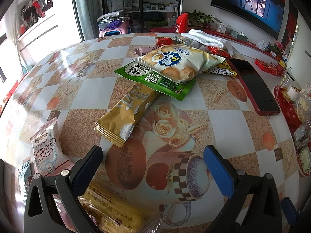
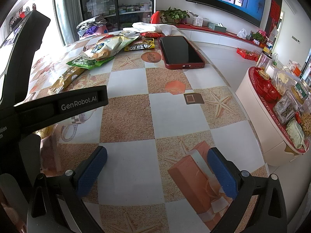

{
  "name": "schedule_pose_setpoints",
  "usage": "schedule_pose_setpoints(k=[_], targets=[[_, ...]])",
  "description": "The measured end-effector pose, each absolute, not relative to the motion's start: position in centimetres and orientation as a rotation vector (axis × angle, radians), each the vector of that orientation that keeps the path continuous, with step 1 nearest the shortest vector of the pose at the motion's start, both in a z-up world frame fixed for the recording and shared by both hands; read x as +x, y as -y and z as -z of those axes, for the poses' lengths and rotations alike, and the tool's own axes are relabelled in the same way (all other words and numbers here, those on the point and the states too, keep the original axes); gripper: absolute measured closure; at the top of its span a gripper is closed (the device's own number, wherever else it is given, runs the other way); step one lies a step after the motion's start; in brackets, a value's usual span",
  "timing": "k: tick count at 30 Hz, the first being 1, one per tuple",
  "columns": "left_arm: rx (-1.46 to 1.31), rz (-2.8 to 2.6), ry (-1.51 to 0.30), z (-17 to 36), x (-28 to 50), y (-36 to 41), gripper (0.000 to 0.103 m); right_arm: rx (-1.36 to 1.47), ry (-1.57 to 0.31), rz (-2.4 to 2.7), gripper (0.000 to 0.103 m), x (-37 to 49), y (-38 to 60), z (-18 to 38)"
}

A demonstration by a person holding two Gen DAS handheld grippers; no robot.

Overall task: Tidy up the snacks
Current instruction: 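Move both tools over the snacks toward the red candy bar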

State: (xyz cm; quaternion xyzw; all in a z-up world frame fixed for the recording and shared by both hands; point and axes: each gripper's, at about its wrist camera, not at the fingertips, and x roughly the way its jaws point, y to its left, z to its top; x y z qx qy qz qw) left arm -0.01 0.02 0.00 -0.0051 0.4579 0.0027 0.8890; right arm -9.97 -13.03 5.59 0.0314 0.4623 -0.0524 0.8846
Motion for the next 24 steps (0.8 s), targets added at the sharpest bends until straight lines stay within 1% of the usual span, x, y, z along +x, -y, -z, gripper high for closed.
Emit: schedule_pose_setpoints(k=[4, 7, 8, 10, 12, 13, 15, 16, 19, 20, 24], targets=[[-0.007, -0.001, -0.982, -0.1, -0.2, 0.1, 0.000, 0.065, -0.962, 0.109, 0.000, -10.0, 13.0, -5.6], [0.015, 0.038, -1.102, -0.3, 0.1, 0.8, 0.000, 0.065, -0.971, 0.106, 0.000, -9.9, 13.0, -5.6], [0.025, 0.067, -1.152, -0.4, 0.3, 0.7, 0.000, 0.063, -1.009, 0.093, 0.000, -9.5, 13.1, -5.7], [0.024, 0.137, -1.193, -1.2, -0.2, 0.9, 0.000, 0.040, -1.142, 0.034, 0.000, -8.1, 13.3, -5.9], [0.012, 0.195, -1.149, -3.2, -1.3, 0.6, 0.000, 0.023, -1.257, -0.021, 0.000, -7.2, 13.5, -5.5], [-0.010, 0.219, -1.161, -4.1, -1.8, 0.2, 0.000, 0.049, -1.319, -0.037, 0.000, -6.9, 14.1, -5.7], [-0.064, 0.270, -1.164, -6.3, -3.3, -1.2, 0.000, 0.116, -1.355, -0.041, 0.000, -7.1, 15.1, -6.4], [-0.069, 0.272, -1.210, -7.5, -3.6, -2.0, 0.000, 0.158, -1.394, -0.037, 0.000, -7.7, 15.9, -7.2], [-0.066, 0.269, -1.247, -8.9, -6.3, -4.5, 0.000, 0.243, -1.453, -0.036, 0.000, -9.7, 16.4, -8.7], [0.003, 0.208, -1.265, -8.7, -6.3, -4.5, 0.000, 0.285, -1.491, -0.044, 0.000, -10.8, 16.3, -9.1], [0.064, 0.126, -1.309, -8.6, -9.8, -9.0, 0.000, 0.321, -1.533, -0.058, 0.000, -15.9, 13.7, -10.4]])
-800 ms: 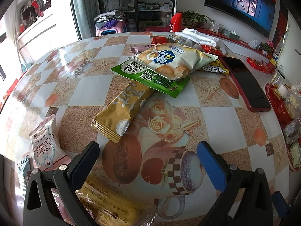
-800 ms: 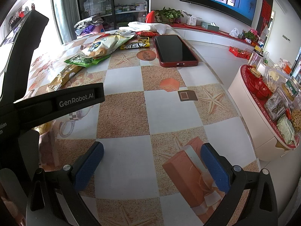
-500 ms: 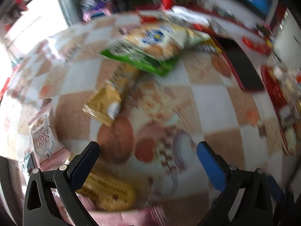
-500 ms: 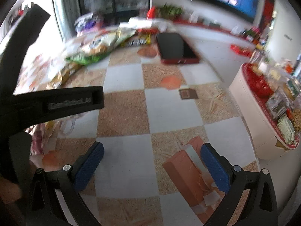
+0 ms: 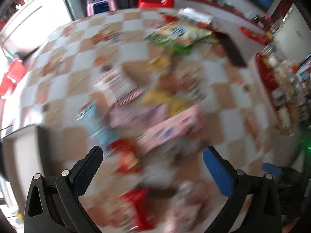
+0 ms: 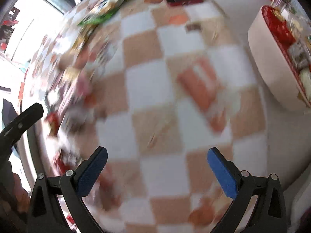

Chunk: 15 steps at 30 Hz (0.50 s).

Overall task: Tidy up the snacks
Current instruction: 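Move both tools over the snacks toward the red candy bar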

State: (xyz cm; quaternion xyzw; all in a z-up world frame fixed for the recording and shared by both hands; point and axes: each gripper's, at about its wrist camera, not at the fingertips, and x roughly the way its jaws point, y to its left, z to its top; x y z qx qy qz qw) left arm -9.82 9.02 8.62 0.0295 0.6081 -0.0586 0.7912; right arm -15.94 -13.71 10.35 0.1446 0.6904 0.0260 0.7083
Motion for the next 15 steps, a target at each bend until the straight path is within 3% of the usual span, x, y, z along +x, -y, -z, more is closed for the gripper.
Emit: schedule_pose_setpoints(k=[9, 15], targets=[[0.134, 0.086, -1.540, -4.6, -14.0, -15.1, 0.000, 0.252, -1.698, -0.024, 0.000, -21.6, 6.4, -9.4], [0.163, 0.069, -1.578, -2.9, -15.5, -16.9, 0.000, 0.250, -1.772, -0.012, 0.000, -21.7, 3.2, -7.3]])
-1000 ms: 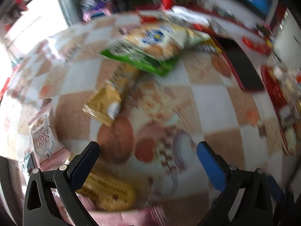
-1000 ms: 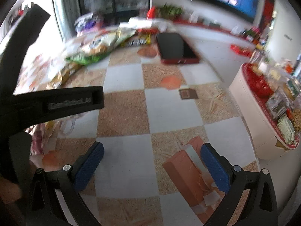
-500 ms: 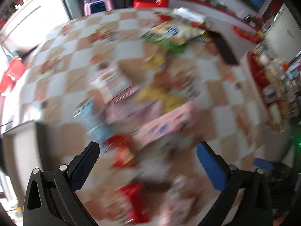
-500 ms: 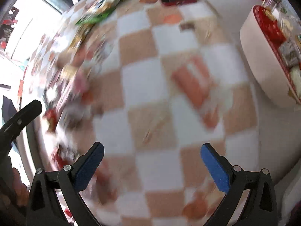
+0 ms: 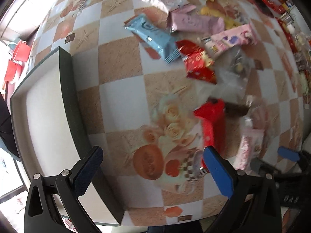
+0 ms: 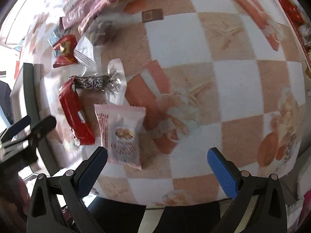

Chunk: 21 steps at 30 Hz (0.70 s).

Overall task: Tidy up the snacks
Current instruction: 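Move both tools over the snacks toward the red candy bar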

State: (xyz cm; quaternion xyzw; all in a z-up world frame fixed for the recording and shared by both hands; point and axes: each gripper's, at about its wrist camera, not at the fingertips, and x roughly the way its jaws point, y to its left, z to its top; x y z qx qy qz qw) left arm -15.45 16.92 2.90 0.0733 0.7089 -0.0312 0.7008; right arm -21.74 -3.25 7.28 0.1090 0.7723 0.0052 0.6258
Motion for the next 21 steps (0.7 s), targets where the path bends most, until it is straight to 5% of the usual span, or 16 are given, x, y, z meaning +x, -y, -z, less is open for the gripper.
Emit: schedule_pose_setpoints(k=[10, 21], targets=[[0.109, 0.061, -1.612, 0.6, -15.9, -19.3, 0.000, 0.116, -1.784, 0.069, 0.000, -17.9, 2.2, -4.3], [0.103, 0.080, -1.617, -0.6, -15.6, -15.4, 0.000, 0.325, -1.829, 0.074, 0.000, -19.2, 5.5, -4.6]])
